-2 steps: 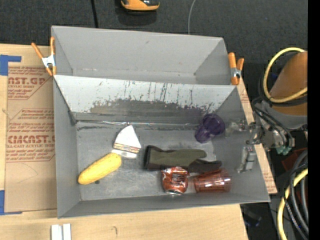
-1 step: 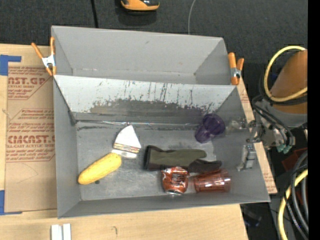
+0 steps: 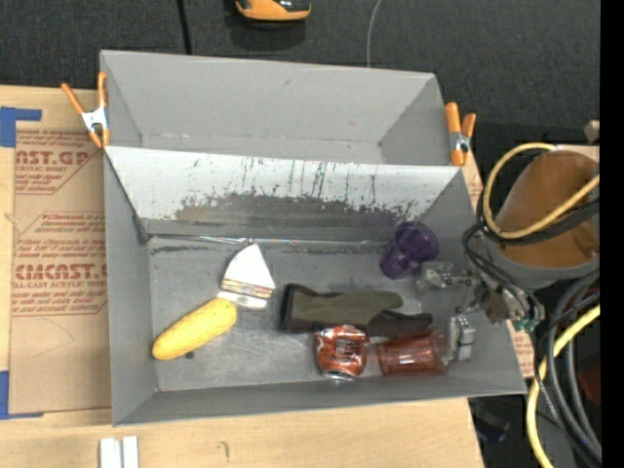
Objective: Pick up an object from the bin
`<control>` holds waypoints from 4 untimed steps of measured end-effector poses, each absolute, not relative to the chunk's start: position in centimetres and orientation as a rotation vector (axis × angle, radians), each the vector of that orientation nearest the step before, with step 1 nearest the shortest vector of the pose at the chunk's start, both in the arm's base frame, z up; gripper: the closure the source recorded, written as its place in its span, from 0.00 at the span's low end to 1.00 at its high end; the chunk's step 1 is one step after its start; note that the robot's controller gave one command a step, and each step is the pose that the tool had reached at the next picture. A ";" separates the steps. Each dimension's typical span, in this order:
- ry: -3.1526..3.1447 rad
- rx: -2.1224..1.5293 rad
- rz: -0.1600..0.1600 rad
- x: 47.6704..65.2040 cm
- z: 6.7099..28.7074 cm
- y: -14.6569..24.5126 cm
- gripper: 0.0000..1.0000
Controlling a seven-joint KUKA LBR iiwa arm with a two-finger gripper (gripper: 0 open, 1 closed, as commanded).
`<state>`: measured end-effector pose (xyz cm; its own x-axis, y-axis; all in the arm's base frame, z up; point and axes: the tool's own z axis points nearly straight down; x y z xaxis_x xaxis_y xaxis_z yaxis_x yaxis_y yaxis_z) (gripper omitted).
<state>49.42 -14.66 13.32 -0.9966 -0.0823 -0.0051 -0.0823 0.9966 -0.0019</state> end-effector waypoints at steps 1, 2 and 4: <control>3.134 -0.176 0.000 49.0 7.6 -14.7 0.00; 3.135 -0.124 0.000 48.5 12.7 -14.6 0.00; 3.126 -0.220 0.000 48.3 7.2 -13.0 1.00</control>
Offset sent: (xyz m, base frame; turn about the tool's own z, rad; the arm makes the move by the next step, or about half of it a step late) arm -0.0105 -0.0004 -0.0080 0.0033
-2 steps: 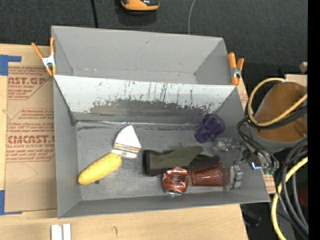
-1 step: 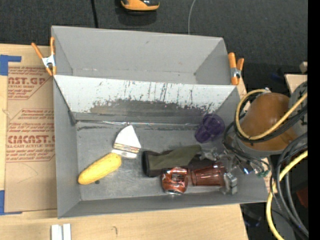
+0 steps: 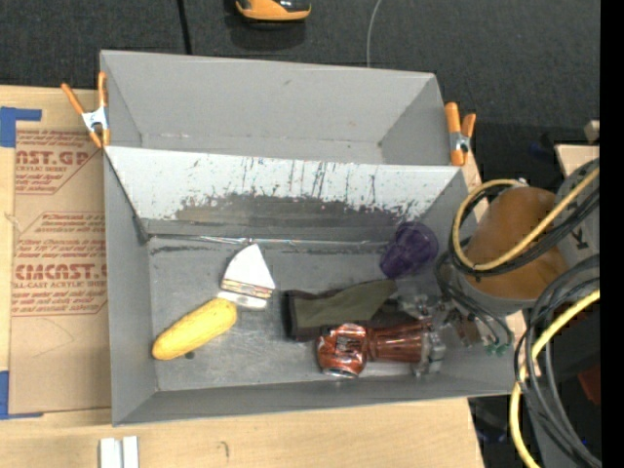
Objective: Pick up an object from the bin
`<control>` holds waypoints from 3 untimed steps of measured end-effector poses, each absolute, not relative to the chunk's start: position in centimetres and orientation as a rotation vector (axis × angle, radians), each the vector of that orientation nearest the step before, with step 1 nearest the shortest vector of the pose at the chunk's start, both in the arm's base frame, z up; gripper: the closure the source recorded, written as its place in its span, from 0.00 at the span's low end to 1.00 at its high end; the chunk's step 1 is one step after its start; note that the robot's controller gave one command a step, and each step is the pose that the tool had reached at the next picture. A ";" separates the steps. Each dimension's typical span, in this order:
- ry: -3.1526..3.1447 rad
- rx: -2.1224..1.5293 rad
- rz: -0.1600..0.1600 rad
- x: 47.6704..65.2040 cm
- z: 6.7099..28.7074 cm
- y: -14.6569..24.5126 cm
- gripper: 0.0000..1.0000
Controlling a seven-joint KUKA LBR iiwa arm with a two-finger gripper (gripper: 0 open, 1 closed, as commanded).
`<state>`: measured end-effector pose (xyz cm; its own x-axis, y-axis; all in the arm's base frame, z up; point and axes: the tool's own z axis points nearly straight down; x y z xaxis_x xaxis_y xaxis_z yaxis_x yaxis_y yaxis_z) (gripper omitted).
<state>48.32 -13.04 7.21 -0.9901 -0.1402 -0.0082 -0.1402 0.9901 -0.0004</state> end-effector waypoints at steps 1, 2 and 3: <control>3.126 -0.220 0.000 48.3 7.2 -13.0 1.00; 3.130 -0.221 0.002 48.2 7.6 -13.0 1.00; 3.142 -0.222 0.006 47.9 9.5 -12.9 1.00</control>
Offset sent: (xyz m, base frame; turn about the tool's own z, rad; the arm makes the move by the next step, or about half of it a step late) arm -0.0002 0.0000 0.0637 0.0000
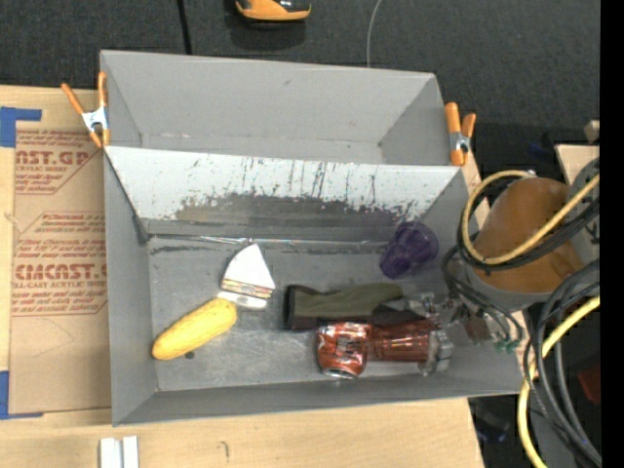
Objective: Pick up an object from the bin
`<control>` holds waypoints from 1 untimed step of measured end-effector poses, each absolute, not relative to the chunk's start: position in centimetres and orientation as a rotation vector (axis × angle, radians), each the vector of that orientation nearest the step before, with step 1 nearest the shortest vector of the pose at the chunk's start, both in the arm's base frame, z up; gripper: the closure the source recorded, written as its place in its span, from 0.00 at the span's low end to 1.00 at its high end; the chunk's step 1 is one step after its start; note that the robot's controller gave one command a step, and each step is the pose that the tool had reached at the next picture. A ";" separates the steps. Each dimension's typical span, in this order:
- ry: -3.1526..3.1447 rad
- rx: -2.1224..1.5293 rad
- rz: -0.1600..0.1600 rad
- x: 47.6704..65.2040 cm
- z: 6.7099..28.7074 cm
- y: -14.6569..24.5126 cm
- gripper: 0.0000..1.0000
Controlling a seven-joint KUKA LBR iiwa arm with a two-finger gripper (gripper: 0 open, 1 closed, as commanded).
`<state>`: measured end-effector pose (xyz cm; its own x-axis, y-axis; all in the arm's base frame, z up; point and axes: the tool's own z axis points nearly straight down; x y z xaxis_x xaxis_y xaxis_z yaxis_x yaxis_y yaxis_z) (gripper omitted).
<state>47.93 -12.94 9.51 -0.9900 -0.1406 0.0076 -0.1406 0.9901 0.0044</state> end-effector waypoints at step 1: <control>-3.129 0.220 -0.003 48.0 11.8 -13.0 1.00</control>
Offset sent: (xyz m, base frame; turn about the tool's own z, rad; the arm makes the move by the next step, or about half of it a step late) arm 0.0001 0.0001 0.0062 0.0000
